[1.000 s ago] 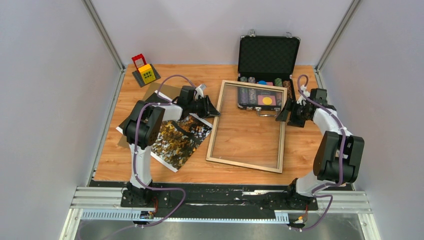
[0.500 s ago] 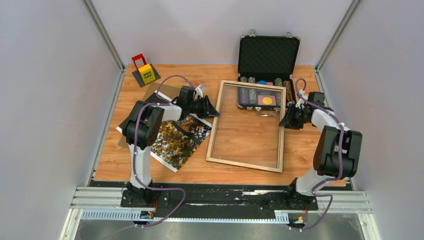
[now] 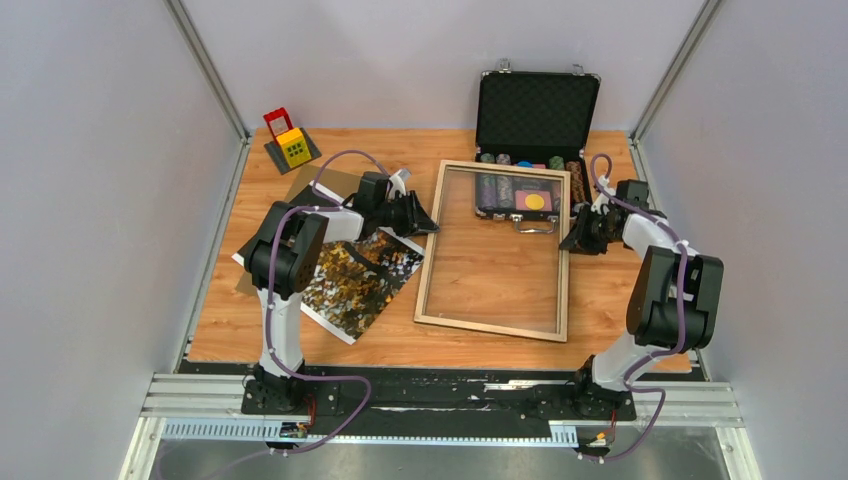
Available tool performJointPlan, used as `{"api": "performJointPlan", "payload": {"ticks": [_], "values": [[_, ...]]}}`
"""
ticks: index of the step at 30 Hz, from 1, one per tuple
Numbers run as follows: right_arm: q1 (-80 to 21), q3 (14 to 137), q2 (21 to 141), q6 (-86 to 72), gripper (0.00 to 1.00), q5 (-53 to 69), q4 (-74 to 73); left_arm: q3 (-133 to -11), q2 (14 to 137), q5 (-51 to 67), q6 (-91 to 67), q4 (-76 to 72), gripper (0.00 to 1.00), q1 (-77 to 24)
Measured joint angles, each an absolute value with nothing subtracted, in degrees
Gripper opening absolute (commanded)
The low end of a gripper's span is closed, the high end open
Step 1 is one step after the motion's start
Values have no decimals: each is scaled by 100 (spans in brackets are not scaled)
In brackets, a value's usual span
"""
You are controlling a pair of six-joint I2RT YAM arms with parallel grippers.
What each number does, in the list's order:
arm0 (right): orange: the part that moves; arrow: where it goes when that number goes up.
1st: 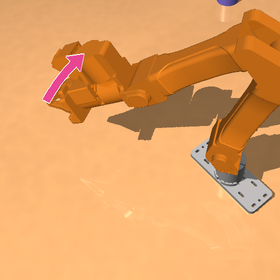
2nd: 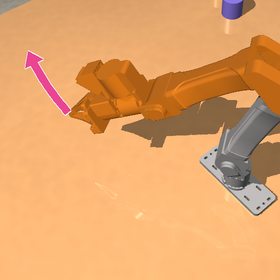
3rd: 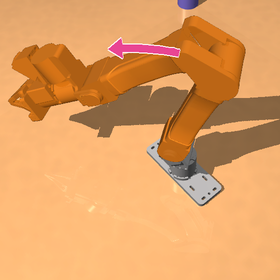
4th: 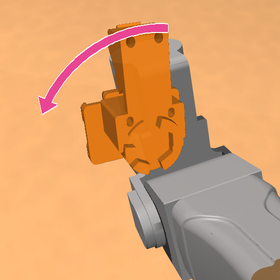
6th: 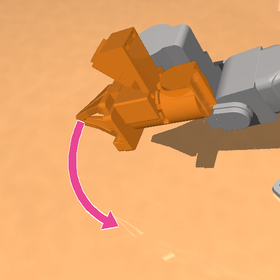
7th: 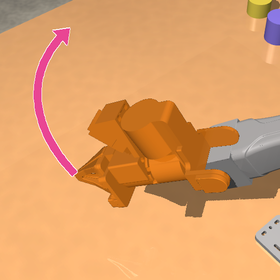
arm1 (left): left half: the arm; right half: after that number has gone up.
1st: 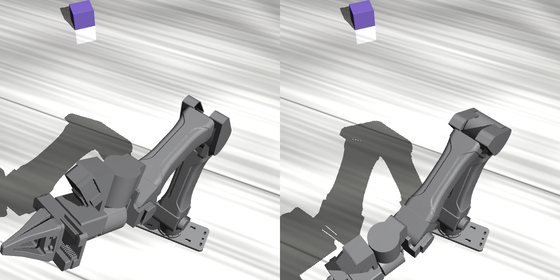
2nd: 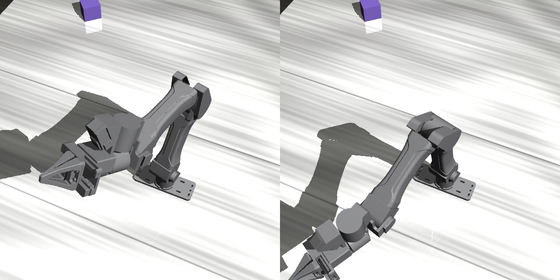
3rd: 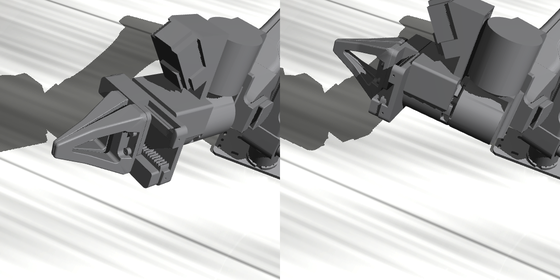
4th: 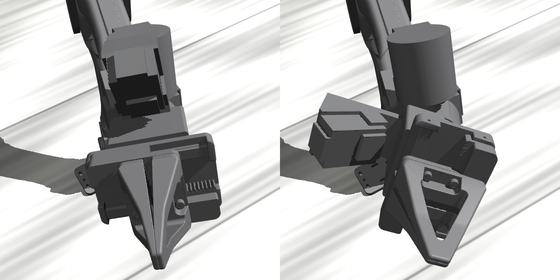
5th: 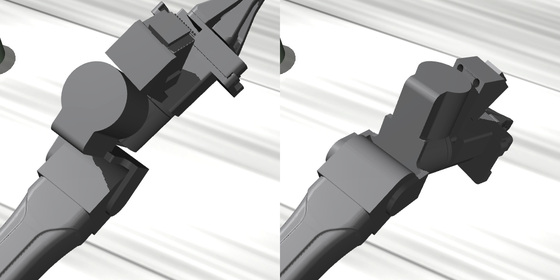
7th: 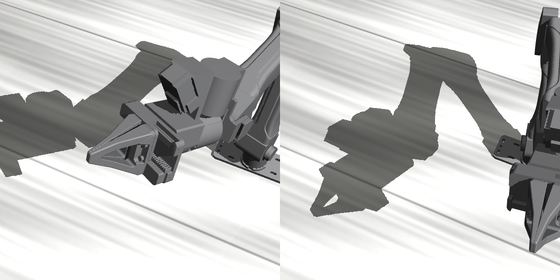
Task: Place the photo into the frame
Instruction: Place the photo frame item in the photo frame, then turn over the photo at the center of the board.
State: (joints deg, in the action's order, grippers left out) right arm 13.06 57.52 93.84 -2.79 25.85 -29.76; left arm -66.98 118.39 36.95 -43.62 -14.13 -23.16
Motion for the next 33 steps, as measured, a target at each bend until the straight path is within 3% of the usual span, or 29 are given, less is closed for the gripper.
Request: {"api": "performJointPlan", "payload": {"ticks": [13, 25, 33], "values": [[1306, 6200, 9677, -89, 6, 2469, -2978, -6678, 11839, 3691, -4410, -1424, 24, -2397], [1332, 6305, 9732, -27, 28, 2379, -2971, -6678, 11839, 3612, -4423, -1417, 42, -2493], [1361, 6305, 9732, -36, 48, 2355, -2936, -6681, 11837, 3605, -4263, -1164, 67, -2600]]}}
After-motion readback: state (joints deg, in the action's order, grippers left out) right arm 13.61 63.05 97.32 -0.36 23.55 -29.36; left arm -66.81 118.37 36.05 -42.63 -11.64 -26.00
